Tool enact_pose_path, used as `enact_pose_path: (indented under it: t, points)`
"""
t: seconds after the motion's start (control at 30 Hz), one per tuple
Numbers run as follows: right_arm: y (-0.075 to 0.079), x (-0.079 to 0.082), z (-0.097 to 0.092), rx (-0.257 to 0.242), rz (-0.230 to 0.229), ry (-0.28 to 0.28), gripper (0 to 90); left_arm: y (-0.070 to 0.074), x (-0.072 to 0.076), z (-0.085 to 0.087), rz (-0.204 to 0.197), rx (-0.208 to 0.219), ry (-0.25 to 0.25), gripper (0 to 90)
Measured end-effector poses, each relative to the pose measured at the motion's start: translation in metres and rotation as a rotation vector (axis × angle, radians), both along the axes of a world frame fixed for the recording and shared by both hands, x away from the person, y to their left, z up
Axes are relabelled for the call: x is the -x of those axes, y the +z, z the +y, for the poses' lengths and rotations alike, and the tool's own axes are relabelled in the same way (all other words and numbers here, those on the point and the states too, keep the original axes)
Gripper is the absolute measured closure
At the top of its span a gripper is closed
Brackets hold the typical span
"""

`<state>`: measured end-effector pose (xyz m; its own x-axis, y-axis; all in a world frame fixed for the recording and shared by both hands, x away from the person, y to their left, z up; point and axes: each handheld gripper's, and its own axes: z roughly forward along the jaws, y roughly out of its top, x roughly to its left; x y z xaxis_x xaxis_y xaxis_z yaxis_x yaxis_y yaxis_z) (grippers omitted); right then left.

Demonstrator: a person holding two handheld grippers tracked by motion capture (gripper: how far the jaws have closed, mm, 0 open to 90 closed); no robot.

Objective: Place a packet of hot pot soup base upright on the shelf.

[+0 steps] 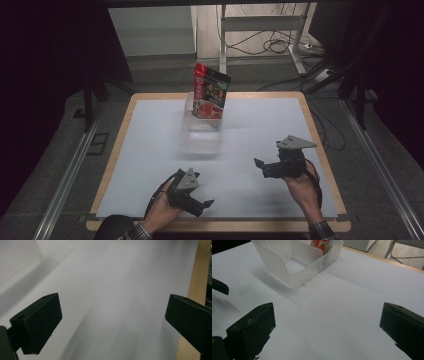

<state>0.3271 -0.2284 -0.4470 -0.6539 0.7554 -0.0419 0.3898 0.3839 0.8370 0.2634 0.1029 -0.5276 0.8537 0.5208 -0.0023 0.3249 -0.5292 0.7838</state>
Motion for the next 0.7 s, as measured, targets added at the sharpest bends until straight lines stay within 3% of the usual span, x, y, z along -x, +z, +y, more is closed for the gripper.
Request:
enact_pose_path:
  t: [0.2, 0.7]
  points:
    - [-0.004, 0.010, -0.008, -0.004, -0.005, -0.025, 0.1, 0.000, -0.002, 0.003, 0.009, 0.016, 0.019, 1.0]
    - [-0.023, 0.036, -0.040, 0.016, 0.005, -0.089, 0.1, -0.001, -0.003, 0.003, 0.013, -0.001, 0.022, 1.3]
